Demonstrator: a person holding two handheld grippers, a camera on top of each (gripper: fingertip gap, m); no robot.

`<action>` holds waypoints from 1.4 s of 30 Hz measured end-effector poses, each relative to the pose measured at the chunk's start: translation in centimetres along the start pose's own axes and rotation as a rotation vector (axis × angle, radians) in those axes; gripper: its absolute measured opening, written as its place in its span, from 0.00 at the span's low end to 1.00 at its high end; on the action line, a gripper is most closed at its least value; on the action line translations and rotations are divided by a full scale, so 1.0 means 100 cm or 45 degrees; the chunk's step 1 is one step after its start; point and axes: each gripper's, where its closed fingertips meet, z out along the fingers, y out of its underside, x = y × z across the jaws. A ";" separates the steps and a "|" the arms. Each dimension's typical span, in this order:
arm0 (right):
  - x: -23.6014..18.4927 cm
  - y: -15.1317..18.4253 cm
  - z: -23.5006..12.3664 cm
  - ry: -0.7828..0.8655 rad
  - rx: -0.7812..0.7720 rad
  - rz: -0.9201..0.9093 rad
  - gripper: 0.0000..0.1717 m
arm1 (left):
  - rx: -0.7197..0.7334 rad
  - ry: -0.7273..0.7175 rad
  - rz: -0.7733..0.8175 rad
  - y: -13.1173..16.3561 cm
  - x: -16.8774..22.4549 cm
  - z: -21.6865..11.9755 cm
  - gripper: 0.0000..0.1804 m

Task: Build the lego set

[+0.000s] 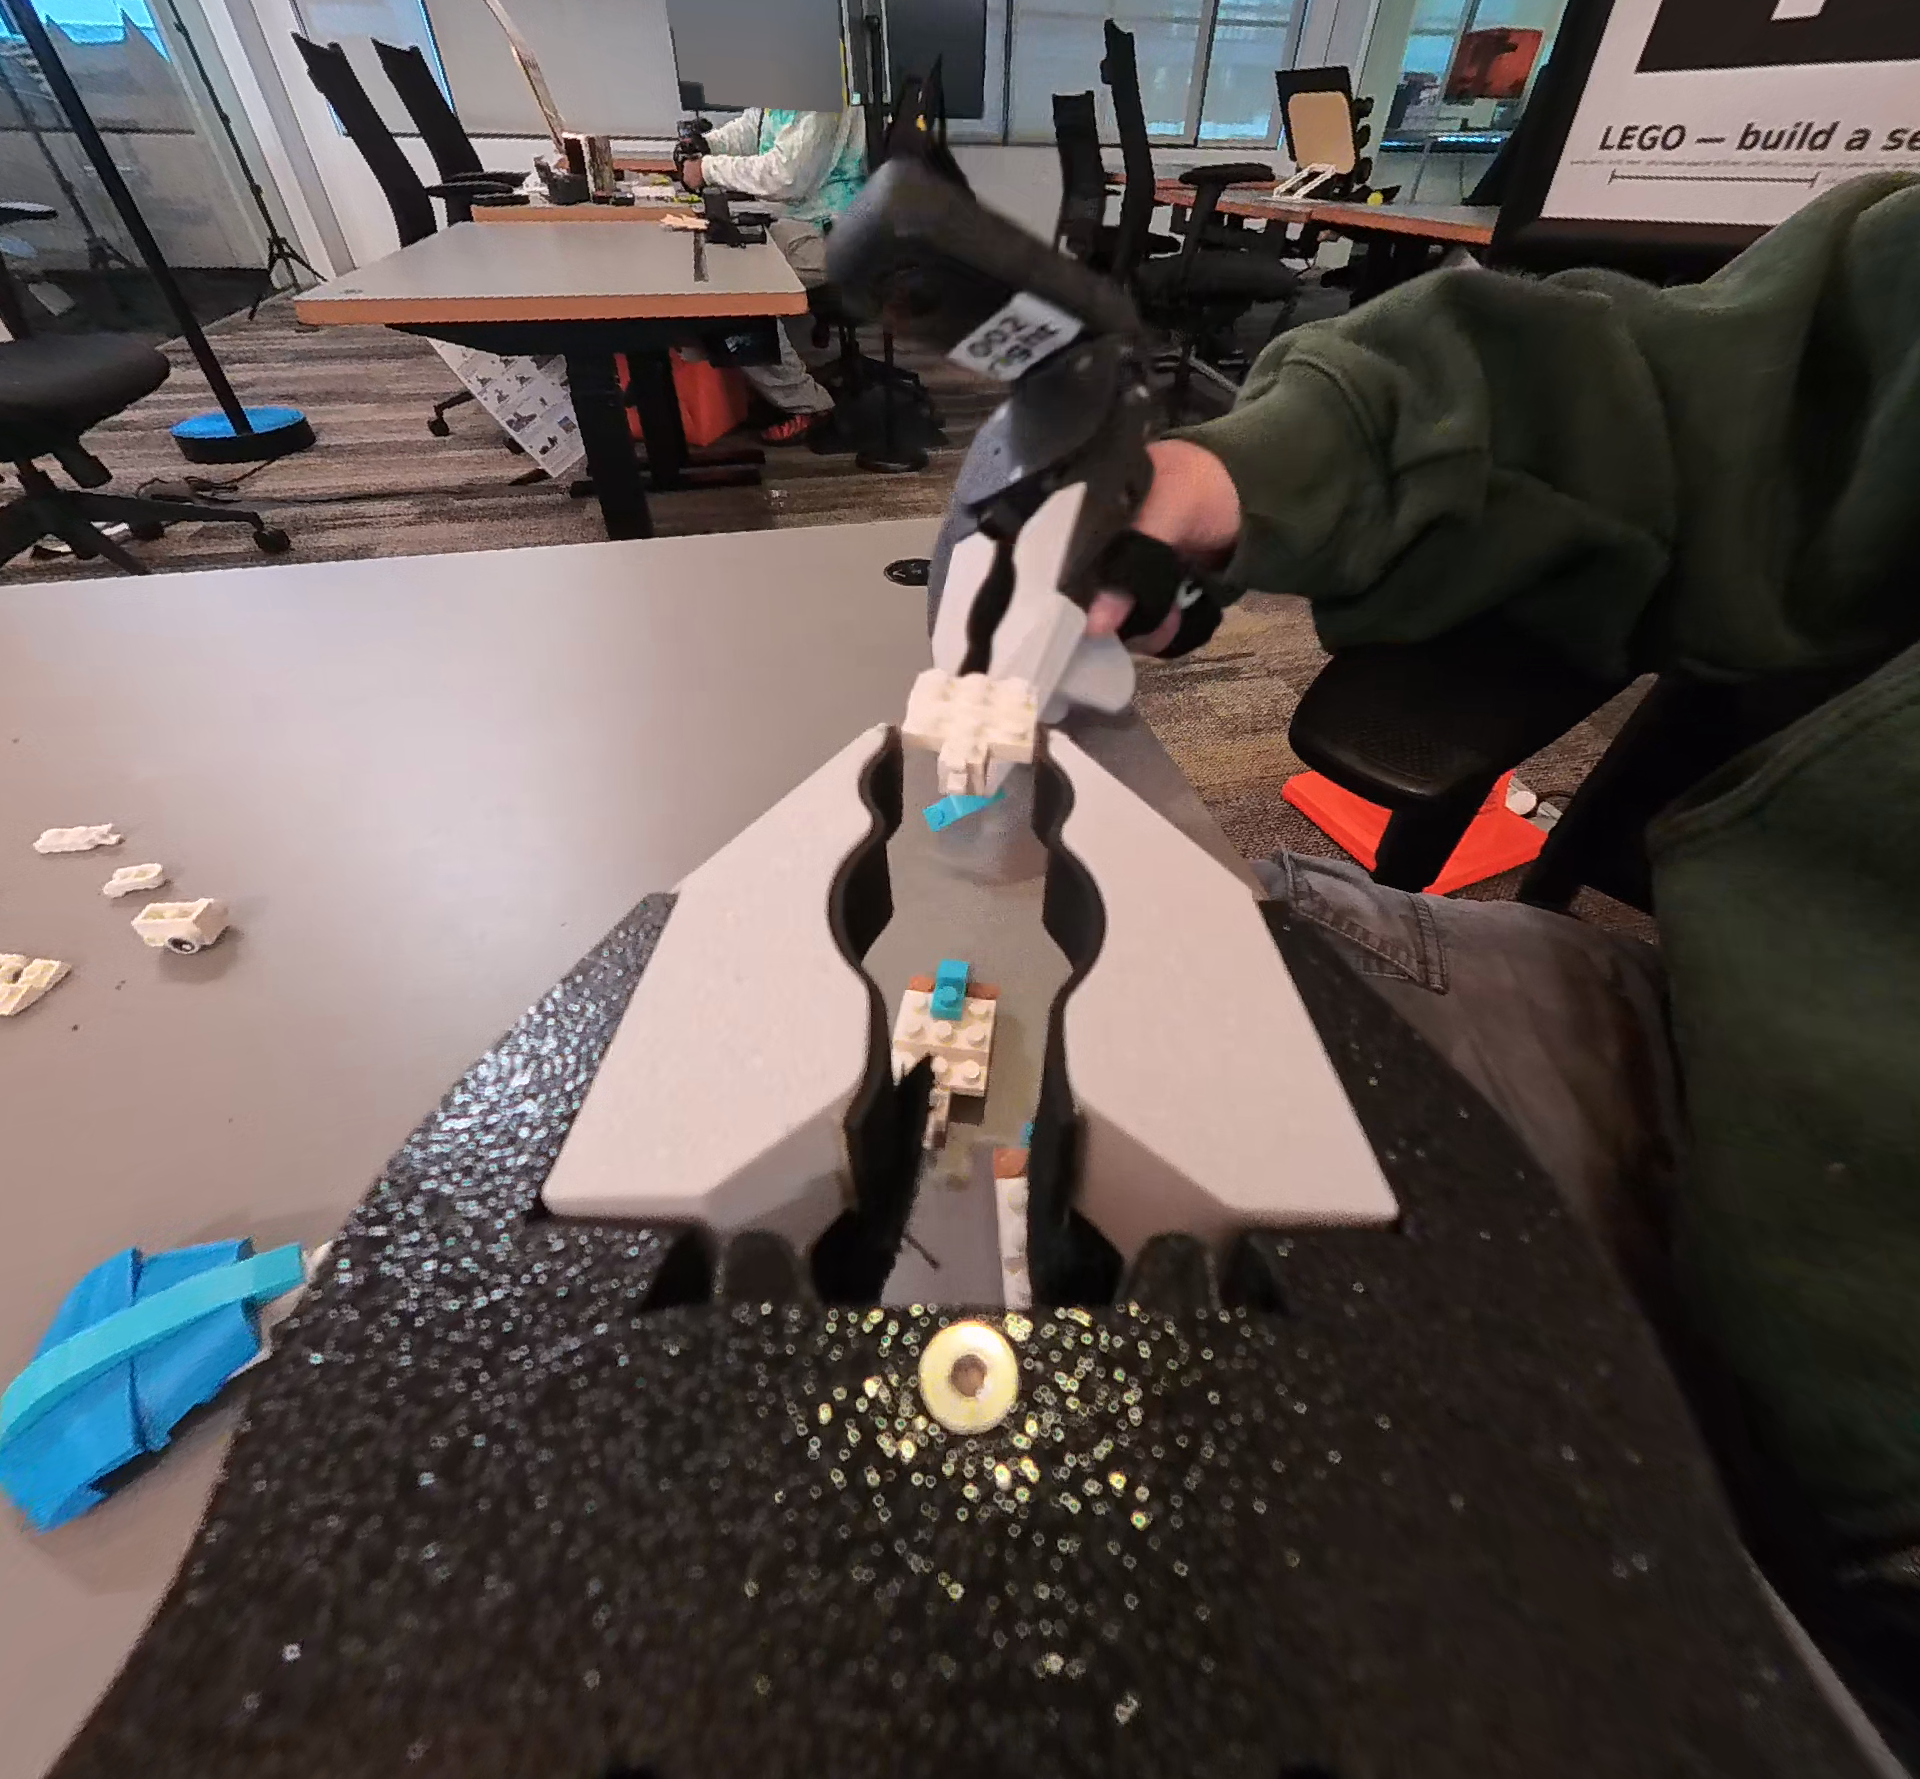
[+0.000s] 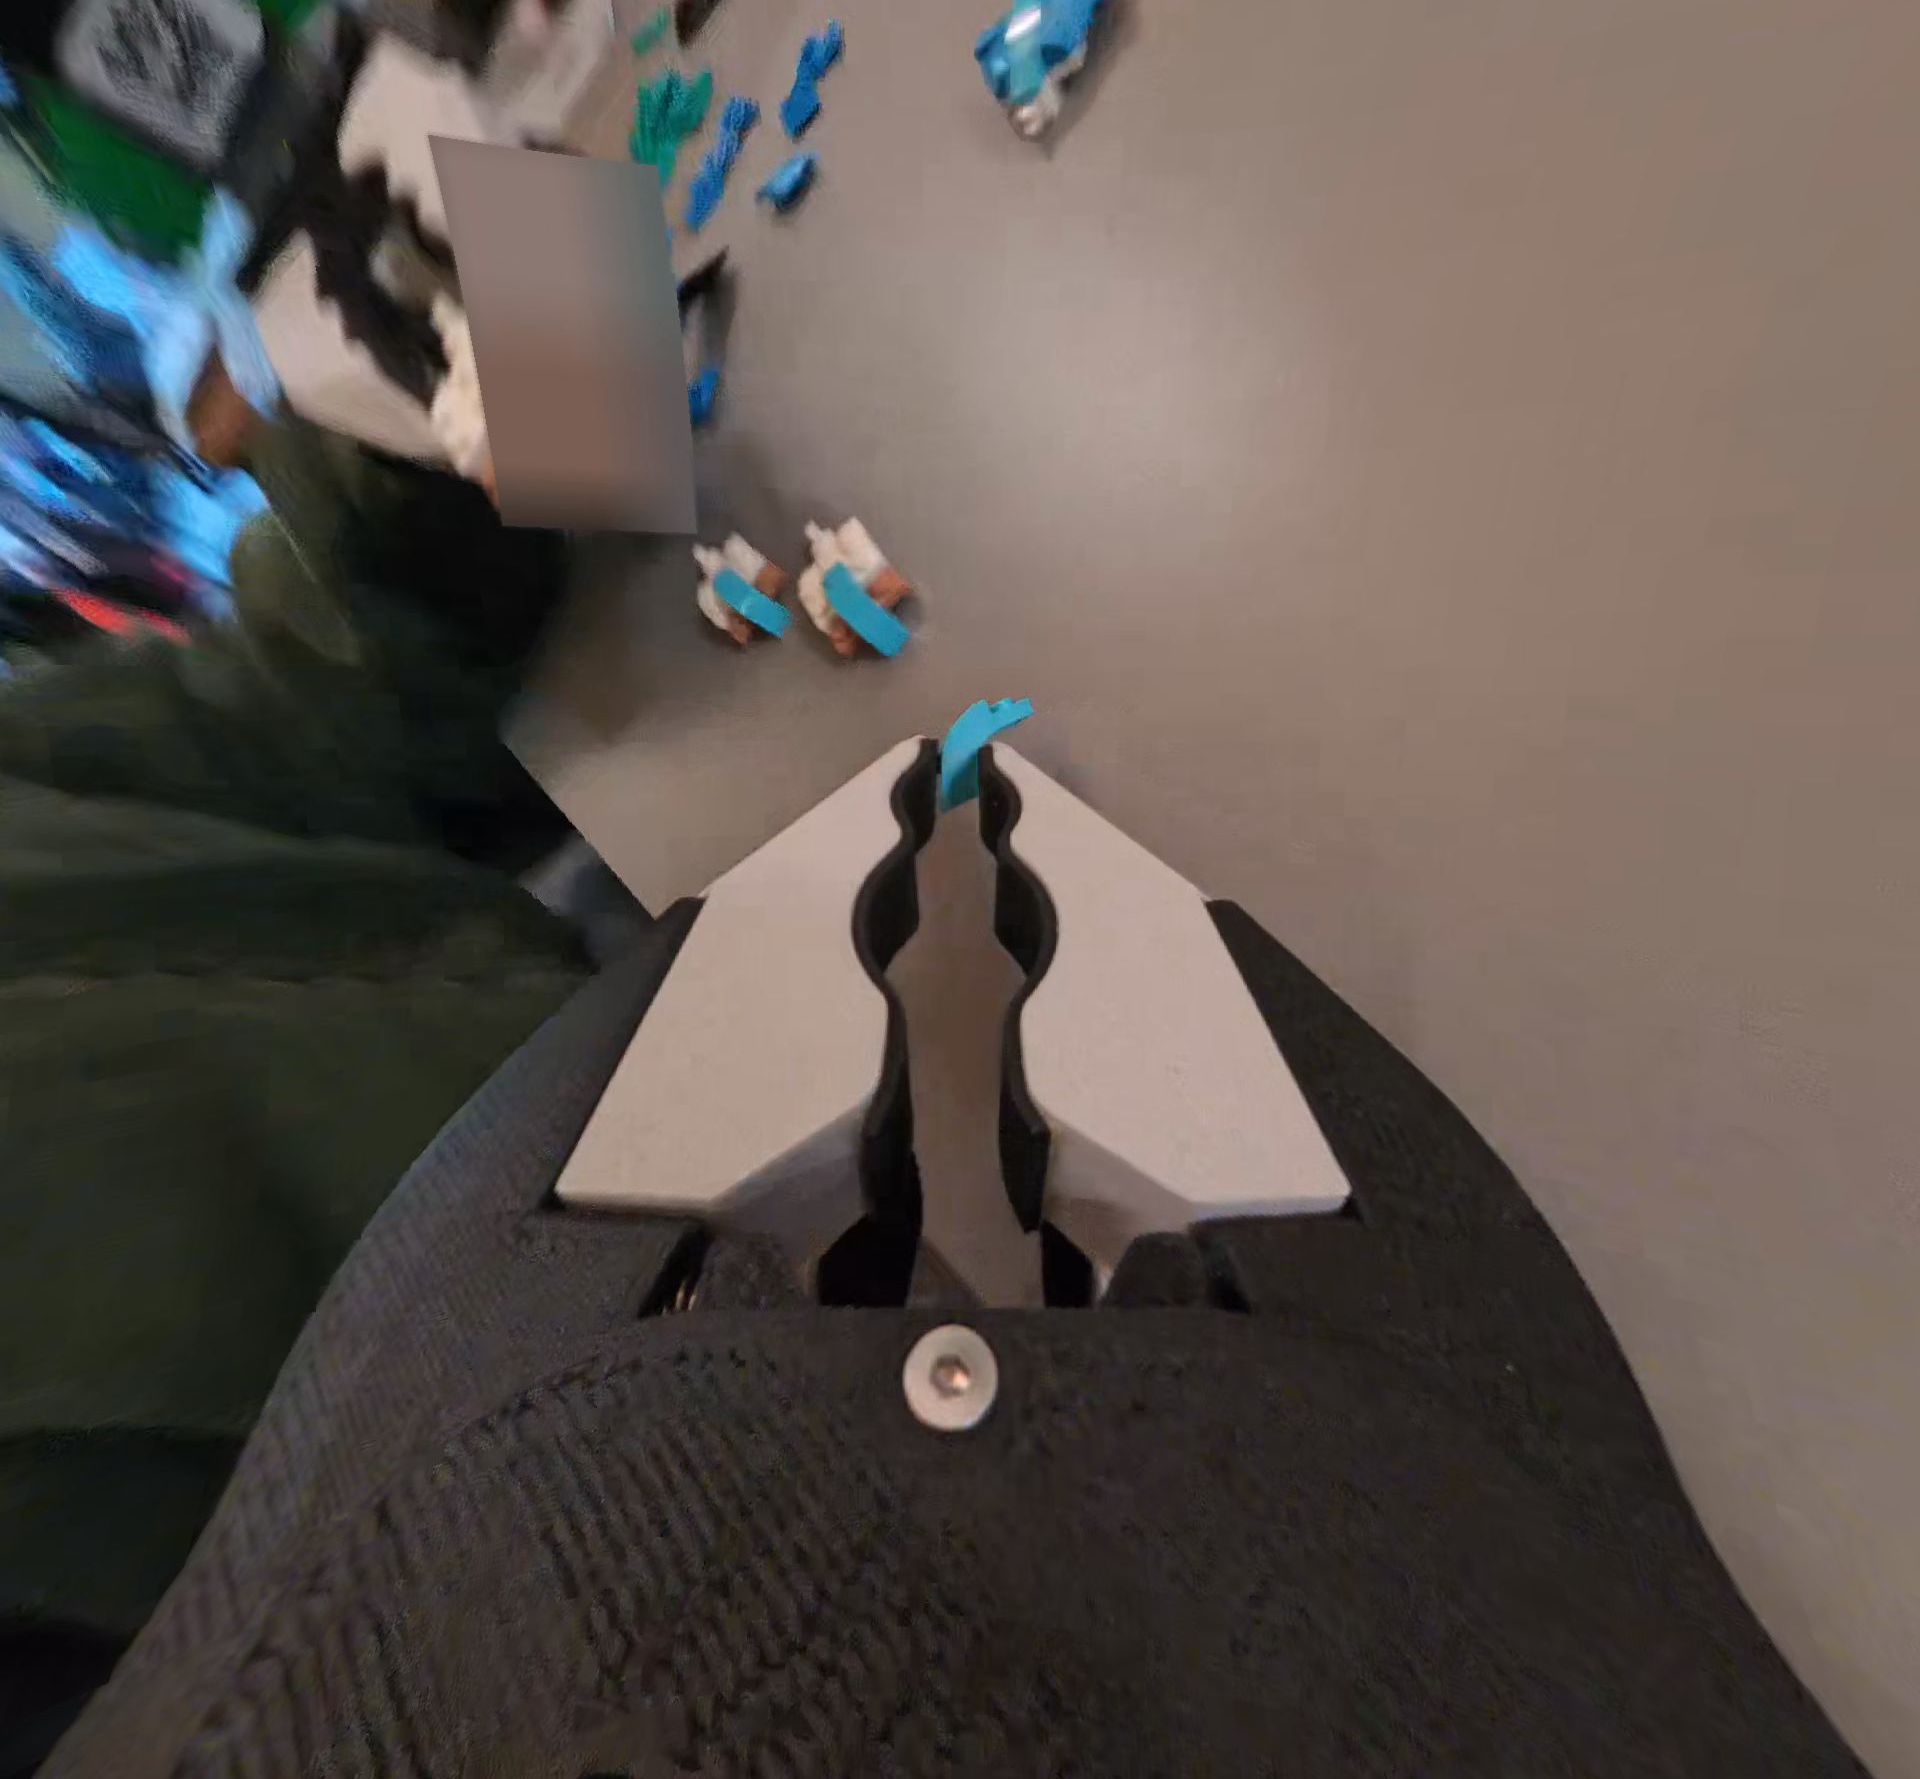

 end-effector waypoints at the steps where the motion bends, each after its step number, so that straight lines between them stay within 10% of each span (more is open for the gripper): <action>1: 0.004 0.001 -0.002 -0.031 0.014 0.138 0.04 | -0.002 0.004 0.000 0.000 0.001 0.000 0.12; 8: 0.027 0.013 -0.017 -0.016 -0.050 0.520 0.05 | -0.009 0.019 -0.007 0.001 0.002 0.001 0.13; 24: 0.035 0.010 -0.022 0.560 0.033 -0.141 0.11 | -0.045 0.042 -0.009 0.007 0.005 0.004 0.13; 34: -0.100 -0.047 -0.019 -0.122 0.327 -0.661 0.05 | 0.034 0.223 -0.074 -0.002 0.025 0.002 0.12; 42: -0.108 -0.043 -0.011 -0.082 0.140 -0.764 0.05 | 0.099 0.315 -0.112 -0.010 0.034 -0.001 0.13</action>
